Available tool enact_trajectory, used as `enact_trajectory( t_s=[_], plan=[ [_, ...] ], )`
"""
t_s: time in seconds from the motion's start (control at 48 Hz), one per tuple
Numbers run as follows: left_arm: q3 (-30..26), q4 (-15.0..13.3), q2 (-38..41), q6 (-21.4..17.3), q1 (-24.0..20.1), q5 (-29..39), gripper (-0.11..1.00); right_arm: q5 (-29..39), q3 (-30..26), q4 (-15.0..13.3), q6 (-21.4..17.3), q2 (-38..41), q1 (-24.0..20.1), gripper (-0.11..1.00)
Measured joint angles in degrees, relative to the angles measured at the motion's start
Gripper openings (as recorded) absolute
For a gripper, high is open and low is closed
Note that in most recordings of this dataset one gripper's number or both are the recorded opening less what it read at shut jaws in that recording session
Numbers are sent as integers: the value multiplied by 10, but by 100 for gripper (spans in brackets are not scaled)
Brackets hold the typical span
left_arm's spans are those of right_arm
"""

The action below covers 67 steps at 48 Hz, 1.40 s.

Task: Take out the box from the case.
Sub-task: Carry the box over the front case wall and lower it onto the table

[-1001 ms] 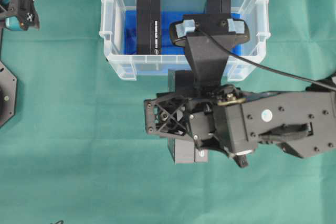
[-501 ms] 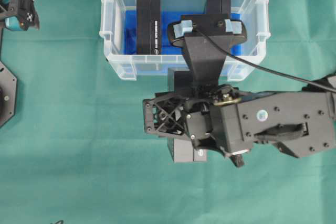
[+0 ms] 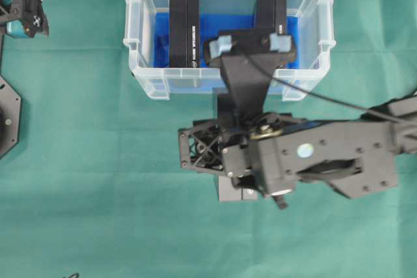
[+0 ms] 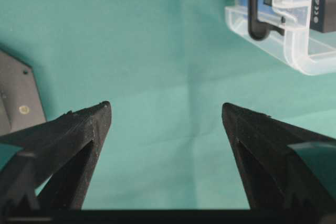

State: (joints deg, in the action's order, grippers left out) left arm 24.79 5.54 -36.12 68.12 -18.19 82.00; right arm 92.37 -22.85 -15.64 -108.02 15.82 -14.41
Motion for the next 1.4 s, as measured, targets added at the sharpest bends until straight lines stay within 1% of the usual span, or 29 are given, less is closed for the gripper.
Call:
enact_trajectory(
  t_s=[0.146,0.25,0.355,0.459,0.584,0.667,0.876,1.397],
  plan=[
    [0,0,0,0,0,0,92,-40,45,13,-11,1,-1,68],
    [0,0,0,-2,0,0,92,-80,85,15,-32,1,-1,68],
    [0,0,0,-4,0,1,92,-130,122,19,-42,1,0,68],
    [0,0,0,-6,0,1,92,-186,156,28,-48,3,2,68],
    [0,0,0,-6,0,0,92,-215,182,41,-52,11,2,68],
    [0,0,0,-6,0,1,92,-223,190,46,-52,18,3,68],
    [0,0,0,-6,0,1,92,-240,198,47,-47,22,5,68],
    [0,0,0,-8,0,1,92,-247,200,47,-44,22,9,68]
  ],
)
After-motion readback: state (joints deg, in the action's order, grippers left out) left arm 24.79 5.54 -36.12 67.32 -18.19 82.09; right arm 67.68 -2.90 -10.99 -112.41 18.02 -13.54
